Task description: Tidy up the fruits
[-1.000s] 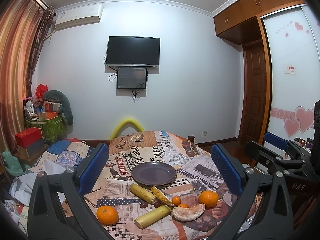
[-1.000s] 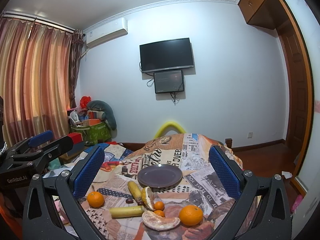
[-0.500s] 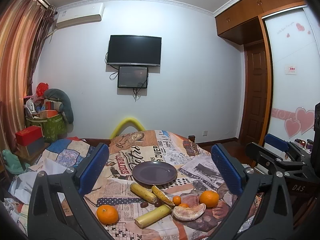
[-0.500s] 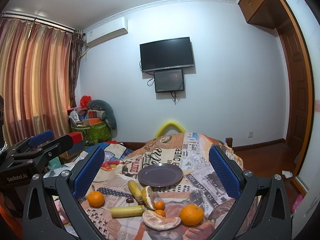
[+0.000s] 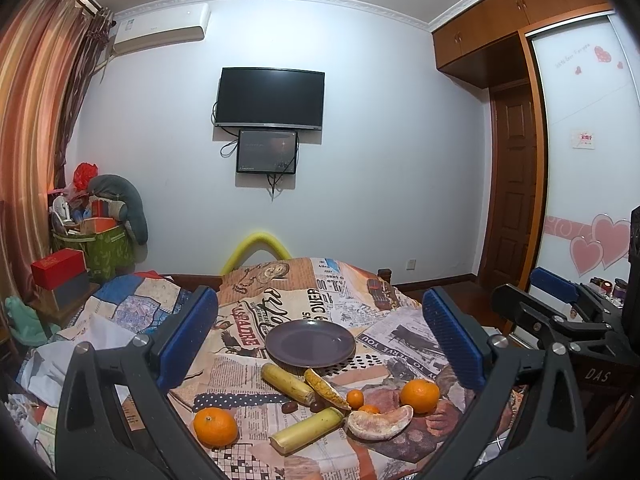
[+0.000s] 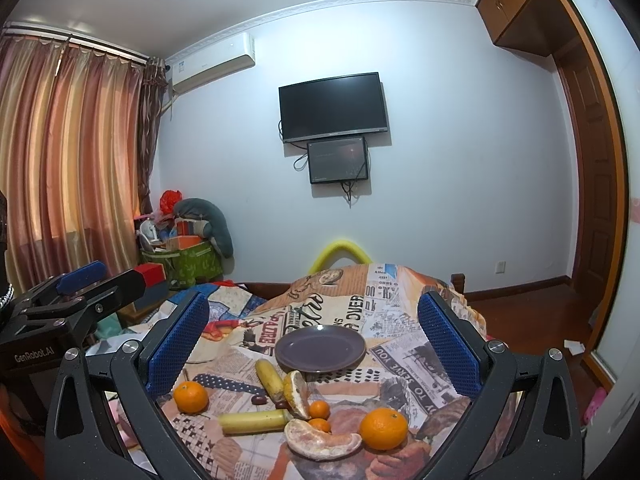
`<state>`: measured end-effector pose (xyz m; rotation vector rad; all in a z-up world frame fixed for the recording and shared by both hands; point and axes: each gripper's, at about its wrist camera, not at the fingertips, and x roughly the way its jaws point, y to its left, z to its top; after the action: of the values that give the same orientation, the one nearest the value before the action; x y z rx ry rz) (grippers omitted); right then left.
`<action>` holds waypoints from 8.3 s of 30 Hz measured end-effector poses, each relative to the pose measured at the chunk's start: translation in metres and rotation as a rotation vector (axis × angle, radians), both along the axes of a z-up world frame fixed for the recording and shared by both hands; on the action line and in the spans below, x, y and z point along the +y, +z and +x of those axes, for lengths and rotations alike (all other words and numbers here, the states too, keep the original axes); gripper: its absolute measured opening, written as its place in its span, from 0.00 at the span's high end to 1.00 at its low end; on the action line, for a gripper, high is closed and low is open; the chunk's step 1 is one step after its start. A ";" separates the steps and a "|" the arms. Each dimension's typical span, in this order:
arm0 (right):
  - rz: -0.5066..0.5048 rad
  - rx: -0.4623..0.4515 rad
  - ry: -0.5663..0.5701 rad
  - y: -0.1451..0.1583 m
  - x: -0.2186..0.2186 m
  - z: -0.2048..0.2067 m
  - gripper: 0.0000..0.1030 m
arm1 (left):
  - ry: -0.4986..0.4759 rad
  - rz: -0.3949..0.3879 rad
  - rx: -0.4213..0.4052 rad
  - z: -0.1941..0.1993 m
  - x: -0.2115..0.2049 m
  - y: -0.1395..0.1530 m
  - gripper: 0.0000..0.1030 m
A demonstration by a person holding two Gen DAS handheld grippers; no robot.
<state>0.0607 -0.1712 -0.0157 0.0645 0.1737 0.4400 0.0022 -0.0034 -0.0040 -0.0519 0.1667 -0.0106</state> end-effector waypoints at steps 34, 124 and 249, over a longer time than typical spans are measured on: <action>-0.111 0.251 -0.043 -0.059 -0.032 0.056 0.32 | 0.103 0.007 0.294 0.076 0.089 -0.060 0.36; -0.153 0.425 0.082 -0.094 0.017 0.246 0.35 | 0.005 -0.055 0.546 0.313 0.109 -0.121 0.37; -0.448 0.629 0.332 -0.192 0.053 0.100 0.35 | -0.216 0.015 0.851 0.180 0.026 -0.224 0.40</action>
<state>0.1605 -0.1184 -0.2074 -0.2749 0.9070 0.6935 0.1826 0.0228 -0.2277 -0.0200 1.0229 -0.2044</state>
